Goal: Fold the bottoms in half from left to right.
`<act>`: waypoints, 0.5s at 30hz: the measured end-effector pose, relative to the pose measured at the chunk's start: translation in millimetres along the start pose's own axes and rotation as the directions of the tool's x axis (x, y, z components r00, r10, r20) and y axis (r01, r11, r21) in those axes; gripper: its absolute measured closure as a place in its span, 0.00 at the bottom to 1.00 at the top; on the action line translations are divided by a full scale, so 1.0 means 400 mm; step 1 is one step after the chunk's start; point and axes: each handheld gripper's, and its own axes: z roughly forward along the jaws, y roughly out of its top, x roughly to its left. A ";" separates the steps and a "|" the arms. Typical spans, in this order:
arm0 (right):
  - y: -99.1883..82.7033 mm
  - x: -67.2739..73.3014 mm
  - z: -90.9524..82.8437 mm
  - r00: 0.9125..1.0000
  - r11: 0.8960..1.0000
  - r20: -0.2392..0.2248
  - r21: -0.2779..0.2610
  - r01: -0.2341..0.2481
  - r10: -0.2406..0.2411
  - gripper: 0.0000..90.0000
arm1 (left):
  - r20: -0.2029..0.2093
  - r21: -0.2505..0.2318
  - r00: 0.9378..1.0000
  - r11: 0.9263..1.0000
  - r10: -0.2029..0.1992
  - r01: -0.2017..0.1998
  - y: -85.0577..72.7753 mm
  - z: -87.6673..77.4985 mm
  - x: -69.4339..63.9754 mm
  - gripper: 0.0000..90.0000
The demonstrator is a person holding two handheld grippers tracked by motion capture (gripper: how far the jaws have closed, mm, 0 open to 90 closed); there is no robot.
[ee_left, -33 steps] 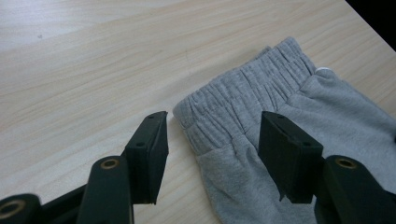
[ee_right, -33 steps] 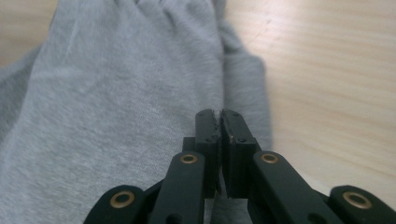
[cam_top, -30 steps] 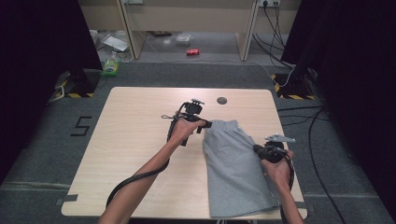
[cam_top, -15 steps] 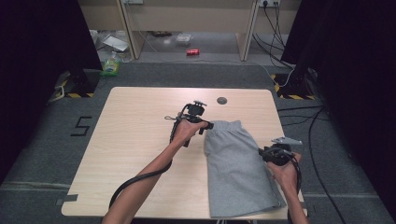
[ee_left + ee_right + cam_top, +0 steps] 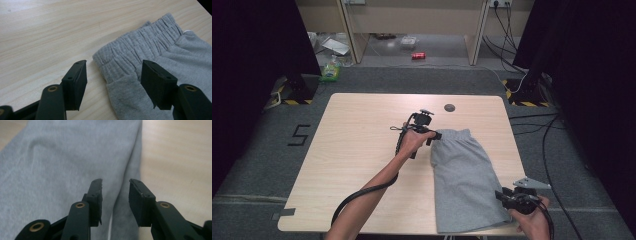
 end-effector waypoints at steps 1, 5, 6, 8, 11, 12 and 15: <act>-0.008 0.002 0.002 1.000 1.000 0.000 0.009 -0.003 0.003 0.74 | 0.002 -0.003 1.000 1.000 -0.004 0.004 0.000 0.001 -0.001 0.41; -0.024 0.004 0.004 0.999 0.999 -0.023 0.013 0.033 -0.033 0.97 | 0.004 -0.003 1.000 1.000 -0.005 0.005 0.000 0.002 -0.002 0.39; -0.022 0.001 -0.003 0.999 0.999 -0.013 0.009 0.047 -0.047 0.97 | 0.005 -0.004 1.000 1.000 -0.009 0.009 0.000 0.000 0.000 0.39; -0.019 -0.008 -0.019 0.999 0.999 0.001 -0.007 0.048 -0.048 0.97 | 0.002 -0.002 1.000 1.000 -0.008 0.008 -0.001 0.000 0.002 0.39; -0.019 -0.023 -0.036 1.000 0.999 0.006 -0.023 0.028 -0.028 0.97 | 0.000 -0.002 1.000 1.000 -0.009 0.009 0.000 -0.003 0.005 0.39; -0.021 -0.037 -0.045 1.000 0.999 0.007 -0.031 0.009 -0.009 0.97 | 0.001 -0.005 1.000 1.000 -0.010 0.010 -0.001 -0.004 0.006 0.39; -0.024 -0.048 -0.043 1.000 1.000 0.009 -0.027 0.006 -0.006 0.97 | -0.001 -0.002 1.000 1.000 -0.009 0.009 -0.001 -0.004 0.006 0.39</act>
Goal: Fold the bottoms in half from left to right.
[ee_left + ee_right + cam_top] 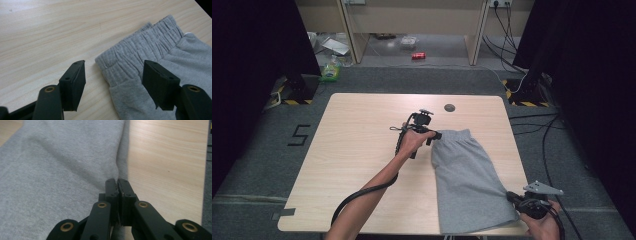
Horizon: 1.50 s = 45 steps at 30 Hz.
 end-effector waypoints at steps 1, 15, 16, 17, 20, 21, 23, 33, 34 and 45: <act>-0.002 -0.002 0.003 1.000 1.000 -0.010 0.010 -0.007 0.007 0.96 | 0.000 -0.002 1.000 1.000 -0.001 0.001 0.001 0.000 0.000 0.39; -0.092 0.011 -0.039 0.999 0.998 0.035 0.054 -0.017 0.015 0.84 | -0.011 0.002 1.000 1.000 -0.015 0.015 -0.006 0.027 -0.002 0.39; -0.092 0.011 -0.039 0.999 0.998 0.035 0.054 -0.017 0.015 0.84 | -0.011 0.002 1.000 1.000 -0.015 0.015 -0.006 0.027 -0.002 0.39; -0.094 0.008 -0.042 0.998 0.999 0.060 0.049 -0.008 0.005 0.82 | -0.016 -0.002 1.000 1.000 -0.015 0.015 -0.005 0.032 -0.004 0.39; -0.092 0.017 -0.042 0.993 0.999 0.113 0.048 -0.021 0.015 0.65 | -0.026 0.001 0.999 1.000 -0.021 0.021 -0.003 0.042 -0.003 0.39; -0.087 0.021 -0.045 0.993 0.999 0.117 0.034 -0.019 0.015 0.65 | -0.028 0.002 0.999 1.000 -0.022 0.023 -0.002 0.045 -0.003 0.39; -0.082 0.026 -0.048 0.993 1.000 0.117 0.020 -0.011 0.009 0.63 | -0.029 0.002 0.999 1.000 -0.024 0.024 -0.001 0.052 -0.004 0.40; -0.002 0.191 -0.027 0.993 0.994 -0.074 -0.065 0.082 -0.087 0.57 | -0.032 0.019 0.999 0.999 -0.026 0.026 -0.012 0.108 -0.014 0.43; 0.002 0.206 -0.019 0.991 0.994 -0.097 -0.064 0.090 -0.096 0.57 | -0.028 0.015 0.999 0.999 -0.028 0.028 -0.012 0.109 -0.015 0.45; 0.000 0.369 0.061 0.953 0.985 -0.250 -0.046 0.166 -0.172 0.53 | -0.027 -0.010 1.000 1.000 -0.010 0.010 -0.010 0.110 -0.017 0.66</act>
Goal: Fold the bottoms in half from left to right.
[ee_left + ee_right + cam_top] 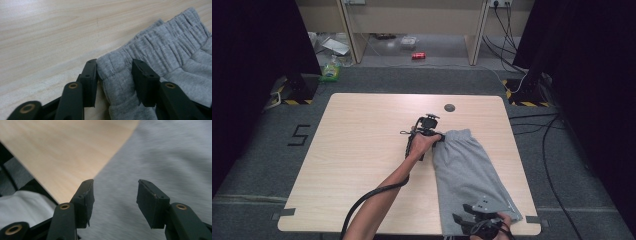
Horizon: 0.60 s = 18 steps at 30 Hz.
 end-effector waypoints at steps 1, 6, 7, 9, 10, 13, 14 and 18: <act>0.000 0.008 0.008 1.000 1.000 -0.009 0.007 0.003 -0.003 0.53 | -0.007 -0.005 1.000 1.000 0.007 -0.007 0.000 0.000 -0.002 0.68; 0.002 0.052 0.055 0.997 0.998 -0.060 0.042 0.046 -0.044 0.53 | -0.033 -0.013 0.999 0.999 0.043 -0.044 0.007 0.003 -0.011 0.73; 0.003 0.060 0.063 0.996 0.997 -0.069 0.050 0.053 -0.049 0.53 | -0.033 -0.013 0.999 0.999 0.043 -0.044 0.007 0.003 -0.011 0.73; 0.005 0.075 0.077 0.995 0.995 -0.076 0.075 0.071 -0.066 0.57 | -0.035 -0.012 0.998 0.999 0.052 -0.053 0.012 0.004 -0.010 0.74; 0.006 0.080 0.085 0.994 0.992 -0.071 0.091 0.090 -0.084 0.60 | -0.037 -0.014 0.998 0.998 0.056 -0.057 0.013 0.005 -0.009 0.74; 0.008 0.085 0.096 0.992 0.986 -0.044 0.109 0.123 -0.119 0.73 | -0.042 -0.018 0.997 0.998 0.061 -0.062 0.015 0.007 -0.008 0.75; 0.011 0.085 0.098 0.991 0.984 -0.034 0.116 0.135 -0.132 0.77 | -0.046 -0.018 0.997 0.998 0.067 -0.068 0.017 0.007 -0.009 0.75; 0.015 0.077 0.106 0.987 0.982 -0.025 0.105 0.158 -0.156 0.95 | -0.068 -0.020 0.993 0.995 0.099 -0.100 0.024 0.012 -0.013 0.76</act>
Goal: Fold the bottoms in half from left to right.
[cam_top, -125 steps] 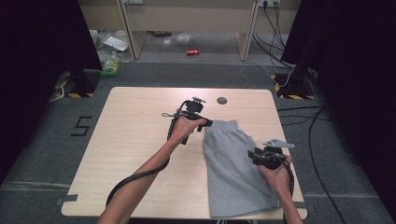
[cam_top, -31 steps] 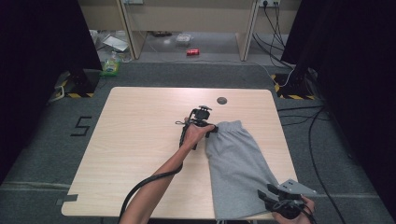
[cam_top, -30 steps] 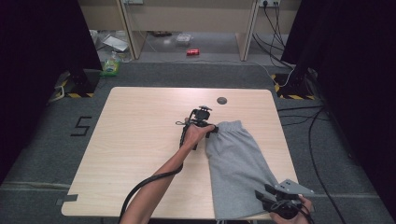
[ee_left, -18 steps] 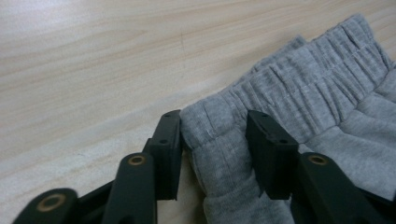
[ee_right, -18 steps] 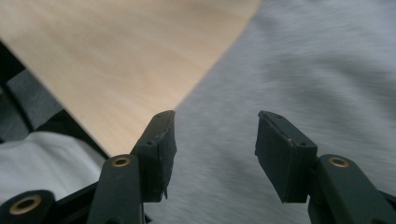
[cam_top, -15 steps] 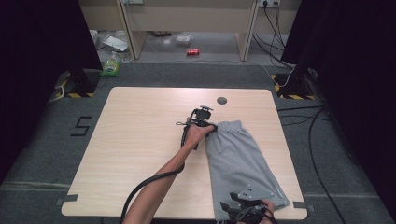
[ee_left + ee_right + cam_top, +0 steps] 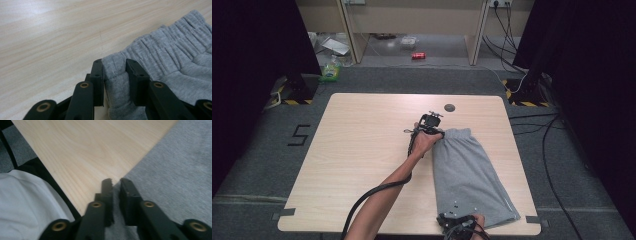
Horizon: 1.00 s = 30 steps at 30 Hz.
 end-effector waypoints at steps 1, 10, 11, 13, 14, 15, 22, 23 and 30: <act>0.002 -0.003 0.003 1.000 1.000 -0.004 -0.002 -0.001 0.001 0.96 | -0.001 0.001 1.000 1.000 0.004 -0.004 0.002 0.001 0.001 0.77; 0.062 0.026 0.068 0.998 0.998 -0.028 -0.023 0.057 -0.058 0.98 | -0.024 0.010 0.999 0.999 0.036 -0.035 0.012 -0.004 0.043 0.77; 0.071 0.032 0.078 0.997 0.998 -0.047 -0.020 0.053 -0.054 0.99 | -0.026 0.014 0.999 0.999 0.035 -0.035 0.012 -0.007 0.051 0.78; 0.089 0.046 0.098 0.996 0.997 -0.056 -0.024 0.070 -0.071 0.99 | -0.030 0.017 0.999 0.999 0.035 -0.035 0.010 -0.014 0.068 0.78; 0.089 0.046 0.098 0.996 0.997 -0.056 -0.024 0.070 -0.071 0.99 | -0.030 0.017 0.999 0.999 0.035 -0.035 0.010 -0.014 0.068 0.78; 0.103 0.056 0.114 0.994 0.996 -0.060 -0.030 0.087 -0.089 0.99 | -0.032 0.016 0.999 0.999 0.028 -0.028 0.005 -0.020 0.087 0.78; 0.129 0.074 0.143 0.993 0.996 -0.081 -0.033 0.082 -0.085 0.99 | -0.038 0.023 0.999 0.999 0.029 -0.028 -0.004 -0.035 0.125 0.78; 0.130 0.076 0.145 0.994 0.997 -0.086 -0.034 0.069 -0.072 0.99 | -0.040 0.023 0.999 0.999 0.030 -0.029 -0.005 -0.037 0.128 0.78; 0.145 0.090 0.164 0.991 0.995 -0.101 -0.048 0.087 -0.091 0.99 | -0.054 0.041 0.998 0.998 0.044 -0.042 -0.011 -0.054 0.156 0.78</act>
